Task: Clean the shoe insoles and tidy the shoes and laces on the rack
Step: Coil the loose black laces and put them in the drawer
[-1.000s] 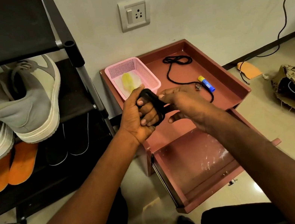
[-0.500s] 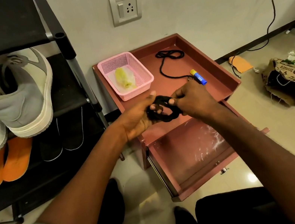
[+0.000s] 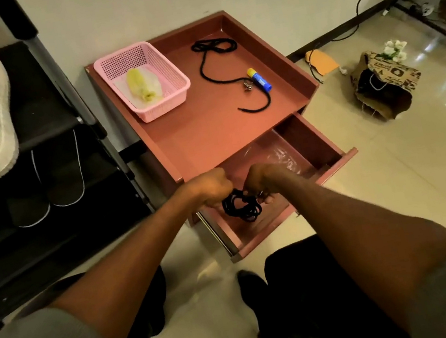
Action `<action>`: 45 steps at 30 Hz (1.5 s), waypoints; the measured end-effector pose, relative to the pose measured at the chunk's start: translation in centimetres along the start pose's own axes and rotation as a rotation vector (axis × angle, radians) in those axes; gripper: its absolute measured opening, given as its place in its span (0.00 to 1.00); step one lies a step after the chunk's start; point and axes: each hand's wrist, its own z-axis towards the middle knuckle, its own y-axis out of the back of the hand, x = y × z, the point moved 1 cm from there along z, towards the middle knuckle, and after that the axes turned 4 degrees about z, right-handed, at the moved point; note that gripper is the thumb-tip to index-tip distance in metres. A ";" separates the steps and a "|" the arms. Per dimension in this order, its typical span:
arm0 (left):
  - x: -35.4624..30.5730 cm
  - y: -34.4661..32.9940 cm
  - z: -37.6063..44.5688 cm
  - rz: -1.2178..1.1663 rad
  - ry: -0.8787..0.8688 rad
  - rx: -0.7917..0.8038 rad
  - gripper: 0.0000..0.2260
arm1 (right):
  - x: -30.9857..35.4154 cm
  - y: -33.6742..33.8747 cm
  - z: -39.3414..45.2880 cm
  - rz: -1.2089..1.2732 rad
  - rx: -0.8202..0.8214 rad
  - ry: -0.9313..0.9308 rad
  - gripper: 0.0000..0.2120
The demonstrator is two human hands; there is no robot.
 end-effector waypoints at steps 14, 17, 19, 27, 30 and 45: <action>0.0 3.3 1.5 0.046 -0.183 -0.466 0.13 | -2.7 -4.0 4.1 -0.223 -0.473 0.047 0.15; 0.0 4.2 1.1 0.201 -0.197 -0.584 0.14 | -2.3 -2.7 2.9 -0.165 -0.533 0.049 0.13; 0.3 4.8 1.0 0.325 -0.197 -0.598 0.13 | -1.9 -1.6 1.6 -0.030 -0.633 0.027 0.10; 1.2 5.9 1.4 0.602 -0.190 -0.515 0.15 | 2.2 4.1 -2.0 0.317 -1.046 0.262 0.12; 1.5 6.3 1.8 0.624 -0.183 -0.483 0.15 | 3.2 5.8 0.0 0.089 -0.962 0.369 0.21; 1.2 6.7 1.9 0.578 -0.141 -0.452 0.17 | 3.8 12.6 3.6 0.121 -1.130 0.413 0.11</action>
